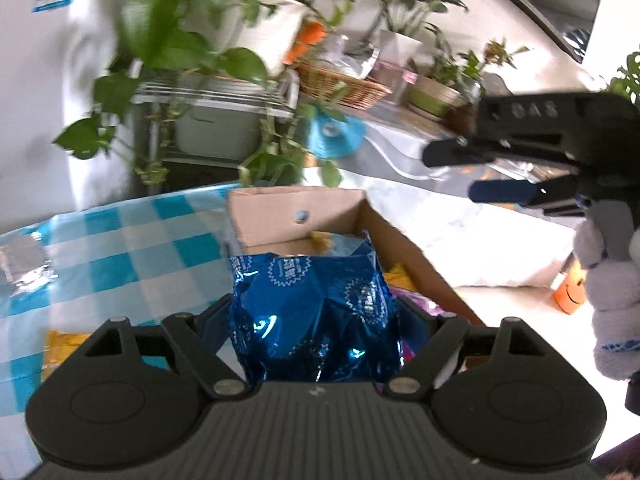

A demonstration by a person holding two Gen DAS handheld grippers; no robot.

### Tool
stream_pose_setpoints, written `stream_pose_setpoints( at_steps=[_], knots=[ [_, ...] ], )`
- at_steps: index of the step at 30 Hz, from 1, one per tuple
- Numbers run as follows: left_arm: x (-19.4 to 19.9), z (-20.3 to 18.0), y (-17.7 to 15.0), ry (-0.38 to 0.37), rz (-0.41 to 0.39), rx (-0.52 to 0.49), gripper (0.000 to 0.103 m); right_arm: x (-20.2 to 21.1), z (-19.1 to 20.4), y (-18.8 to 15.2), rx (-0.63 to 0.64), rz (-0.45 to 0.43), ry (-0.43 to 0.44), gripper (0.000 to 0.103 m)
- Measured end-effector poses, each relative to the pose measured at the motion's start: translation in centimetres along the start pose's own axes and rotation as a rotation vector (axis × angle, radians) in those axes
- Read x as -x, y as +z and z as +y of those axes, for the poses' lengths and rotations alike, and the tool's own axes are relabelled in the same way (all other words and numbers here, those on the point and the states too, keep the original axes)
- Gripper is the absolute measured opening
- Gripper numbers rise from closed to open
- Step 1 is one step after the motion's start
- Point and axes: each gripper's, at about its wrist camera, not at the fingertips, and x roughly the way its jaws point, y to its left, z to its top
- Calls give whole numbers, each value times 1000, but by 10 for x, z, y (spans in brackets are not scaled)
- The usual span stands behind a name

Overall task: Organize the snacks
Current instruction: 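Open left gripper over the box while right gripper releases the purple bag inside, then withdraw both tools from the box toward the silver and yellow bags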

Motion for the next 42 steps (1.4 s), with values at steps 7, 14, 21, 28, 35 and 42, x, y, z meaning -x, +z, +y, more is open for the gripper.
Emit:
stream_pose_setpoints(
  at_steps=[7, 14, 21, 28, 35, 42],
  knots=[
    [-20, -29, 2, -71, 53, -44, 88, 1, -6, 1, -31, -2, -6, 68],
    [-9, -27, 13, -64, 14, -29, 98, 1, -5, 1, -37, -3, 4, 70],
    [3, -5, 21, -15, -3, 3, 98, -3, 4, 1, -23, 1, 20, 72],
    [17, 39, 23, 67, 7, 39, 98, -8, 24, -2, 27, 8, 77, 76],
    [34, 95, 28, 193, 28, 79, 98, -15, 56, -9, 131, 18, 158, 81],
    [47, 153, 34, 301, 32, 159, 98, -22, 86, -19, 224, 42, 224, 82]
  ],
)
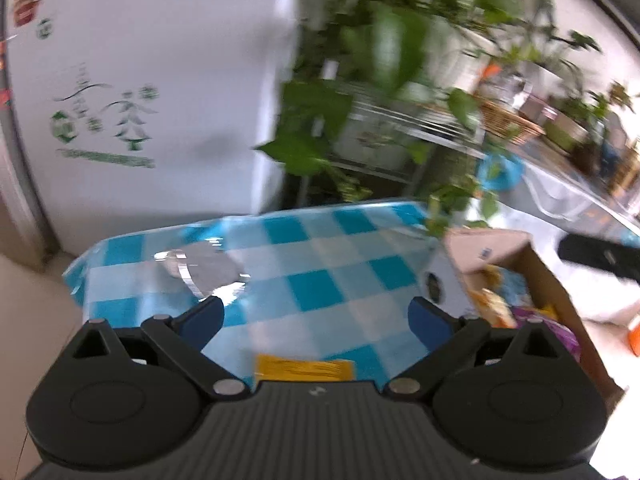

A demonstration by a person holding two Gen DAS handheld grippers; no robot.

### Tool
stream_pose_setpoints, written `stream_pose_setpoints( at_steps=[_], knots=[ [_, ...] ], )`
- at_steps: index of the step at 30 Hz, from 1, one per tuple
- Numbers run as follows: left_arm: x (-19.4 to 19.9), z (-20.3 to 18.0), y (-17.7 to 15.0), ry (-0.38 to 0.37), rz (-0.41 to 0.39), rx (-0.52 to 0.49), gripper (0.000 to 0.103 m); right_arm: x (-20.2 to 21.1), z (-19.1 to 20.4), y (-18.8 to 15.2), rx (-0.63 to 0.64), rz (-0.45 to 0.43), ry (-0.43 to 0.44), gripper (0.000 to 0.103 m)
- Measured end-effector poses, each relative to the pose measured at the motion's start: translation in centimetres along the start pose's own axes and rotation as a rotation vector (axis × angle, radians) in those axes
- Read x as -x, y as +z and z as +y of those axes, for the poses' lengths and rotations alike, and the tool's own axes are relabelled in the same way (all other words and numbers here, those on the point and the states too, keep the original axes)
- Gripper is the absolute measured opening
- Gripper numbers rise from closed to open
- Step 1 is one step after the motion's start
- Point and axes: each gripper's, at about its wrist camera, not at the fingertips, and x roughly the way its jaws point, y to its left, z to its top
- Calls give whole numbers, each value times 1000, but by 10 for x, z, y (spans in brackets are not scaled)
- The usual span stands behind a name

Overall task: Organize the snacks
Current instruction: 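Withdraw both tools from the box toward the silver and yellow bags, then lower left fingers onto the silver foil bag while right fingers lower onto the yellow bag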

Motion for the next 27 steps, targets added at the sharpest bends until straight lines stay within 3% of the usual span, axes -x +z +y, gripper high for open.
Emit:
stream_pose_setpoints(
  at_steps=[10, 19, 27],
  knots=[
    [-28, 56, 17, 102, 23, 108, 98, -27, 48, -14, 188, 78, 122, 87],
    [-71, 87, 24, 126, 83, 245, 98, -61, 94, -46, 397, 231, 204, 91],
    [-111, 97, 29, 122, 137, 312, 98, -91, 114, -65, 474, 327, 230, 93]
  ],
)
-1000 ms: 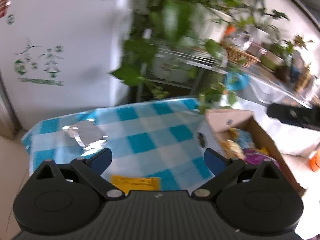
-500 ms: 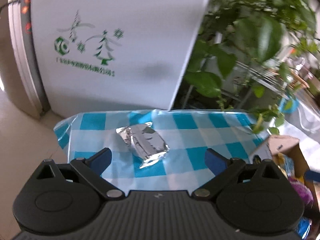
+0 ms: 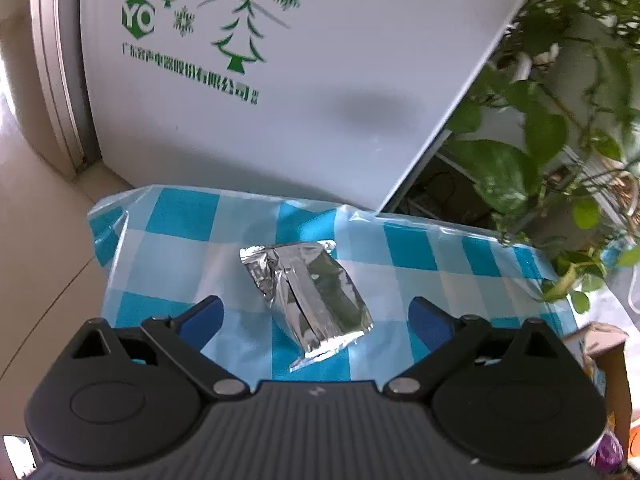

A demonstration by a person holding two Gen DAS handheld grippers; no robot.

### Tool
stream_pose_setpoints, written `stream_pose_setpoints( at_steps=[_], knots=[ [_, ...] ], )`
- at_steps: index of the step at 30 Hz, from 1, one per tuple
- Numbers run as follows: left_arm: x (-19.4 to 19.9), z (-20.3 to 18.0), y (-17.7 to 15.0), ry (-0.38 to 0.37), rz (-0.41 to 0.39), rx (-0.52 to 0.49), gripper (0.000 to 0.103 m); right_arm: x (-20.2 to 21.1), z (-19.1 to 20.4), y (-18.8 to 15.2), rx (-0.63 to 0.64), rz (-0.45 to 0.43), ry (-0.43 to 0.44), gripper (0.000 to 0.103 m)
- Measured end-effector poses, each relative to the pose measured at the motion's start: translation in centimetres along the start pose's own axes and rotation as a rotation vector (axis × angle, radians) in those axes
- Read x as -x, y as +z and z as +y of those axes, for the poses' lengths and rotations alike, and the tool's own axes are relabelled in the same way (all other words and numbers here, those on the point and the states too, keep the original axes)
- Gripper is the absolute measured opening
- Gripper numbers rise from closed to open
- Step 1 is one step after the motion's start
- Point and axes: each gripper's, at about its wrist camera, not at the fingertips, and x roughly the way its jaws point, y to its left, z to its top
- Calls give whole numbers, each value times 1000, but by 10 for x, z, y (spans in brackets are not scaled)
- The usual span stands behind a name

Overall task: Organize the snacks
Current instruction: 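Lower left fingers onto the silver foil bag while right fingers lower onto the yellow bag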

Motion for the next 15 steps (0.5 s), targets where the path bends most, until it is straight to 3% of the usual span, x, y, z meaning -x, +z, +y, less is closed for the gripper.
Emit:
stream_pose_setpoints(
  at_steps=[8, 15],
  knots=[
    [-35, -8, 7, 9, 47, -11, 98, -45, -1, 5, 33, 74, 2, 93],
    [-53, -17, 5, 39, 65, -44, 98, -68, -4, 8, 39, 88, 14, 94]
  ],
)
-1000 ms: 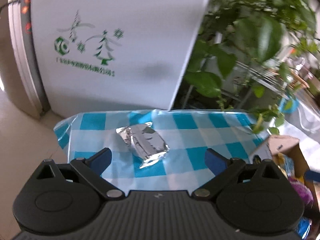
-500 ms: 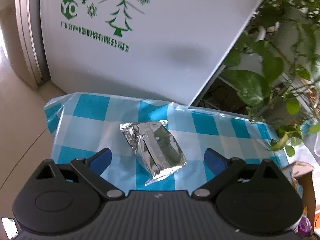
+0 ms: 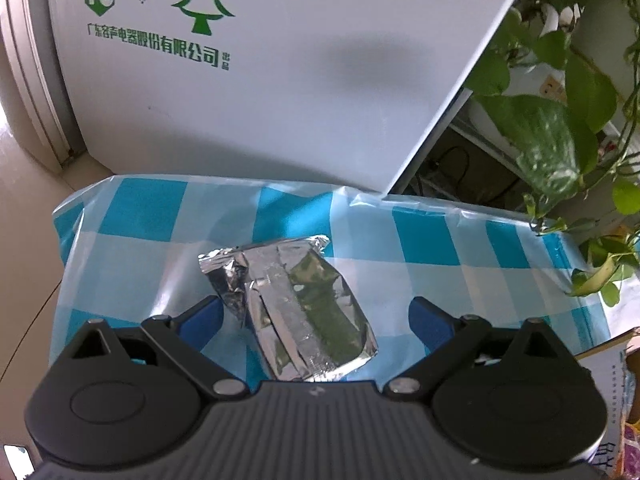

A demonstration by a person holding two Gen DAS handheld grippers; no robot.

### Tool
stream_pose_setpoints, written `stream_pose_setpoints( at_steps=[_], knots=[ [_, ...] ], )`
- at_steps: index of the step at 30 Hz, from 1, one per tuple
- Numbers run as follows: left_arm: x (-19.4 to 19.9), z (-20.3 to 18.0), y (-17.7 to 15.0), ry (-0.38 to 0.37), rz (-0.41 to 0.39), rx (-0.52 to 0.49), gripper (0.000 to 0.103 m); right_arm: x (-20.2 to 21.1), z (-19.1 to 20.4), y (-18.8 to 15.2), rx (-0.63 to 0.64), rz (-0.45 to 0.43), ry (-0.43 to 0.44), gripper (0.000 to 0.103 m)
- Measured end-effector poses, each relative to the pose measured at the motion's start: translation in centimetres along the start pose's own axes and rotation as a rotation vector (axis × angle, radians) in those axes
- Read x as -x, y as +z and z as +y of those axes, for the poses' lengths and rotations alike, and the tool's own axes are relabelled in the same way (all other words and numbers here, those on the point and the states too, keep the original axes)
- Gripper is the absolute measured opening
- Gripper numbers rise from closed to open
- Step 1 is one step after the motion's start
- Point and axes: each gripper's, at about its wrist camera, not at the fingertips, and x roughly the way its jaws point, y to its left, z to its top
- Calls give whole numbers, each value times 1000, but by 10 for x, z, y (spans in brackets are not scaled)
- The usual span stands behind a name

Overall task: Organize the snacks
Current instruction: 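Lower left fingers onto the silver foil bag while right fingers lower onto the yellow bag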

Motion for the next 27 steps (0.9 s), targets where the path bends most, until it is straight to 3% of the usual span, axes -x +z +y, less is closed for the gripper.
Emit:
stream_pose_setpoints(
  at_steps=[7, 18, 22, 27],
  knots=[
    [-6, -1, -5, 34, 5, -66, 98, -20, -4, -1, -43, 12, 14, 95],
    [4, 16, -9, 46, 43, -158, 98, -15, 8, -10, 8, 96, 135, 96],
    [9, 19, -7, 9, -3, -137, 98, -16, 13, -12, 41, 89, 99, 96],
    [3, 5, -5, -8, -15, -184, 98, -21, 12, -9, 17, 68, 60, 96]
  ],
)
